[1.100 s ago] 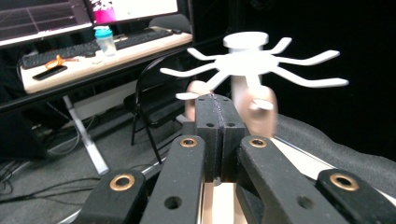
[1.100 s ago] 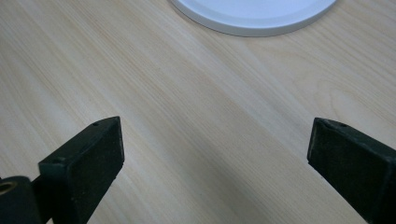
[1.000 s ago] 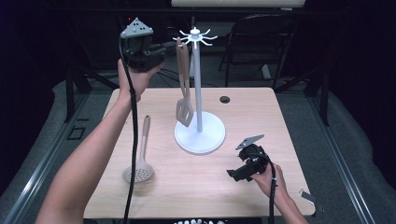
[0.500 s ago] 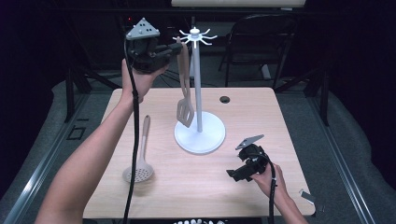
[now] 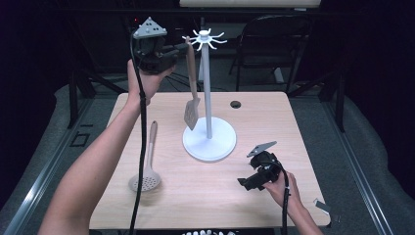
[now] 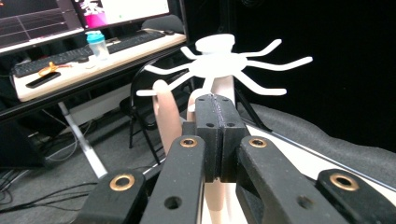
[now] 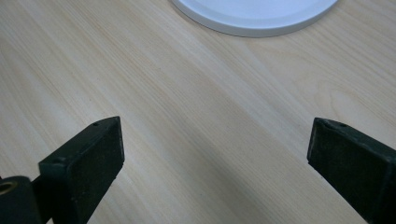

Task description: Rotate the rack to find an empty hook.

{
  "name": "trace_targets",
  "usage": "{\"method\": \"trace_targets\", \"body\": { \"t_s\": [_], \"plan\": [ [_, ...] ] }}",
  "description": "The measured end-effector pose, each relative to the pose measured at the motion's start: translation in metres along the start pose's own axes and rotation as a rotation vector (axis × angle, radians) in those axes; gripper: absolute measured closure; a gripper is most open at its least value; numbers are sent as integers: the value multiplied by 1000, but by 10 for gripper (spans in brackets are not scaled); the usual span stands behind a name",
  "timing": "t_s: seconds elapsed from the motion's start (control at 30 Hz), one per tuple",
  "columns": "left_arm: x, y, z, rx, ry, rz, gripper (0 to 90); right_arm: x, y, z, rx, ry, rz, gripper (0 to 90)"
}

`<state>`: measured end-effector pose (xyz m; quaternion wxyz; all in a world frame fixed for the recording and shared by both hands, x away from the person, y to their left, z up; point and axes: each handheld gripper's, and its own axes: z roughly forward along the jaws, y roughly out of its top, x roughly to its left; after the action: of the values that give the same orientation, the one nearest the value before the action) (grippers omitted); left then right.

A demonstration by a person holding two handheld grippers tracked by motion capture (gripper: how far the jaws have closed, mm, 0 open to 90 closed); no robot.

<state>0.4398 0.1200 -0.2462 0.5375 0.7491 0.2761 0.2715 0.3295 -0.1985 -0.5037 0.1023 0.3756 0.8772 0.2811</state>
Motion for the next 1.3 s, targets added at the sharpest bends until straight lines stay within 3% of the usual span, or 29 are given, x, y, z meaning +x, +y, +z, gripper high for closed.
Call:
{"method": "trace_targets", "body": {
  "t_s": [0.4,0.67,0.97,1.13,1.3],
  "plan": [
    [5,-1,0,-4,-4,-19,897,0,1,-1,20,-3,-14,36],
    [3,-9,-9,-15,-34,-29,758,-1,1,-2,32,-4,-16,35],
    [1,-20,-20,21,-40,-33,466,0,1,0,20,0,-17,35],
    [-1,-35,-26,54,-33,-24,330,0,1,0,21,7,-13,35],
    [-5,-51,-30,84,-24,-18,253,1,1,0,29,4,-12,35]
  ]
}}
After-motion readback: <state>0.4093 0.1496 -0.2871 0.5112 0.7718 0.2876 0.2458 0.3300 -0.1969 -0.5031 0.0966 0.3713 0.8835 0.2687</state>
